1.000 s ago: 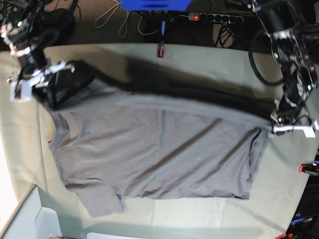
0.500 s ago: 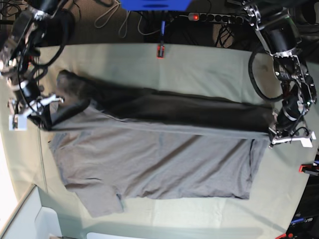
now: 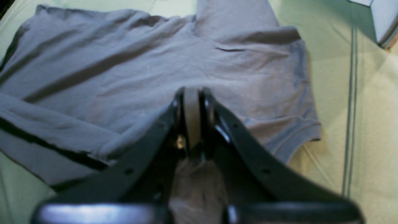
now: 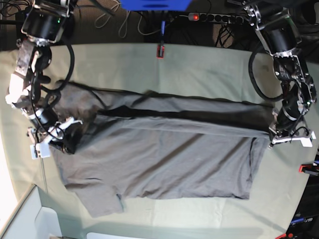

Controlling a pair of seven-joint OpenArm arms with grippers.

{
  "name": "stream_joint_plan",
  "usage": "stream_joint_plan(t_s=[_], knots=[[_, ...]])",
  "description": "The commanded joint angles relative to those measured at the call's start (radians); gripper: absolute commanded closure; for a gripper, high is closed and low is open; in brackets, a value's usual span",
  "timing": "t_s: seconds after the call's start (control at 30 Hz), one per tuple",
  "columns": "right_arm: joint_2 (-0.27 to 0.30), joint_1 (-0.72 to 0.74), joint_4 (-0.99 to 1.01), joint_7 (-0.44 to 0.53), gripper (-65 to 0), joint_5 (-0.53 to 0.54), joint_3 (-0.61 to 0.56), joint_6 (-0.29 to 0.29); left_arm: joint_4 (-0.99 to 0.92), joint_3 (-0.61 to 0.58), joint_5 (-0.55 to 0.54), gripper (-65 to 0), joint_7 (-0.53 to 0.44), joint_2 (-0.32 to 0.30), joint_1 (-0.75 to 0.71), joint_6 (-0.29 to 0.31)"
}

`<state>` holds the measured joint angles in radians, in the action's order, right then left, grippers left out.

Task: Layout the t-shirt on the table in an organized manner, then fold the t-shirt properly
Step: 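Lower the folded edge onto the shirt and release with both grippers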

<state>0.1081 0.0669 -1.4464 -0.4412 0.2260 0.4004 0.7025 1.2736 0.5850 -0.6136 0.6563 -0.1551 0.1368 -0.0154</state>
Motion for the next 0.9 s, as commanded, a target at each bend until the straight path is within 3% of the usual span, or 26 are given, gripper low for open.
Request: stream_joint_plan(t_s=[0.0,0.37,0.87], knots=[[0.012,0.027,-0.001,0.028,0.0,0.020,0.002,-0.004,0.016,0.002,-0.009,-0.1,-0.017,-0.016,0.019,0.010],[-0.026,0.161,0.102,0.029,0.0,-0.207,0.001,-0.004,-0.024,0.002,-0.009,-0.1,-0.019,-0.033,0.027,0.012],[-0.049,0.182,0.135,0.028,0.0,-0.211,-0.004,-0.004,-0.076,0.002,-0.009,-0.3,-0.019,-0.047,0.068,0.012]])
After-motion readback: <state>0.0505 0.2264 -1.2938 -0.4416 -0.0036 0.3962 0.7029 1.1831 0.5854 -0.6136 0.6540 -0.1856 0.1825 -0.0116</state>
